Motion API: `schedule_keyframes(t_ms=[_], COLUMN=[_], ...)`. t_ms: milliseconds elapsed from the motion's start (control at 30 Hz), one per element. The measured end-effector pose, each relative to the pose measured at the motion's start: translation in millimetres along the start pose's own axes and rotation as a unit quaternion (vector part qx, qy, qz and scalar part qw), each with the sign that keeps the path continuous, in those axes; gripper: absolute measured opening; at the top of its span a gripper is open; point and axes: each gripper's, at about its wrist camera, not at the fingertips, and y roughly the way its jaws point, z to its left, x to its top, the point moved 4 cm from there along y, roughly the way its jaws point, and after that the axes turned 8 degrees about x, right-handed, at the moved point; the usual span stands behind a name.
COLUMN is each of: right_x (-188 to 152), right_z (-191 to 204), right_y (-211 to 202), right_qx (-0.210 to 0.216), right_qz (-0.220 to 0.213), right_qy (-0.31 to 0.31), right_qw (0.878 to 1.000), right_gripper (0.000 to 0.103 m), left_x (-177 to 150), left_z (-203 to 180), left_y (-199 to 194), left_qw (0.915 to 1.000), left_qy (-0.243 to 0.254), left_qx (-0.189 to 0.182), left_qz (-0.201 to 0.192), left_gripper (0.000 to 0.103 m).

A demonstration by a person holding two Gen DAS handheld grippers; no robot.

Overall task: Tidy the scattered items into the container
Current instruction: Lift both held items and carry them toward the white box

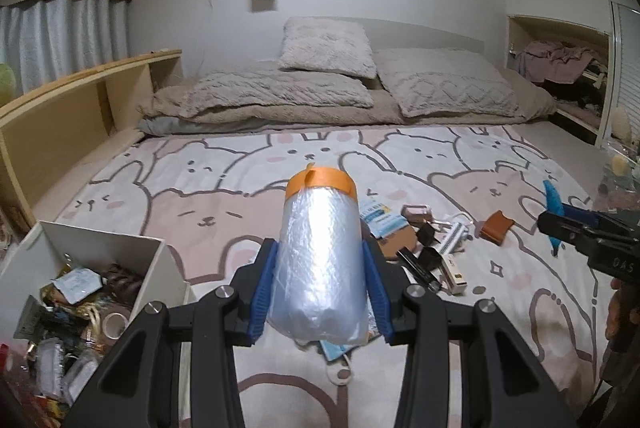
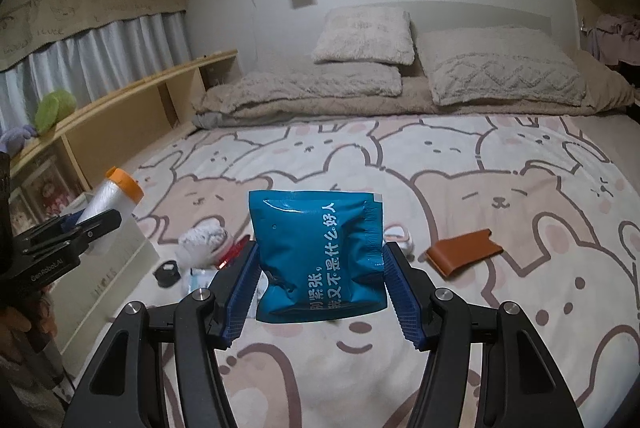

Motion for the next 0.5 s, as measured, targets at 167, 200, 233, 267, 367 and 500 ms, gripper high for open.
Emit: schedule_keyframes(t_ms=[167, 200, 233, 267, 367, 500], right_x=[8, 10, 10, 11, 12, 14], right_z=[11, 13, 15, 18, 27, 42], right_y=[-10, -11, -12, -13, -11, -7], right_qx=[0.003, 0.005, 0.007, 0.009, 0.021, 0.029], right_qz=[-0.024, -0.027, -0.029, -0.031, -0.027, -0.022], right_qy=[-0.010, -0.012, -0.014, -0.016, -0.025, -0.043], right_qw=[1.000, 1.000, 0.999, 0.999, 0.999, 0.998], right_gripper=[0.062, 0.062, 0.062, 0.062, 0.062, 0.062], left_x=[3, 3, 3, 3, 1, 0], left_z=[17, 21, 24, 29, 42, 59], left_y=[-12, -15, -17, -20, -30, -41], left_qw=[0.9997, 0.9996, 0.9995, 0.9992, 0.9982, 0.9967], left_qy=[-0.016, -0.017, -0.019, -0.022, -0.035, -0.050], left_qx=[0.013, 0.018, 0.022, 0.026, 0.039, 0.053], left_qz=[-0.011, -0.013, -0.016, -0.019, -0.028, -0.034], left_gripper=[0.042, 0.042, 0.042, 0.042, 0.042, 0.042])
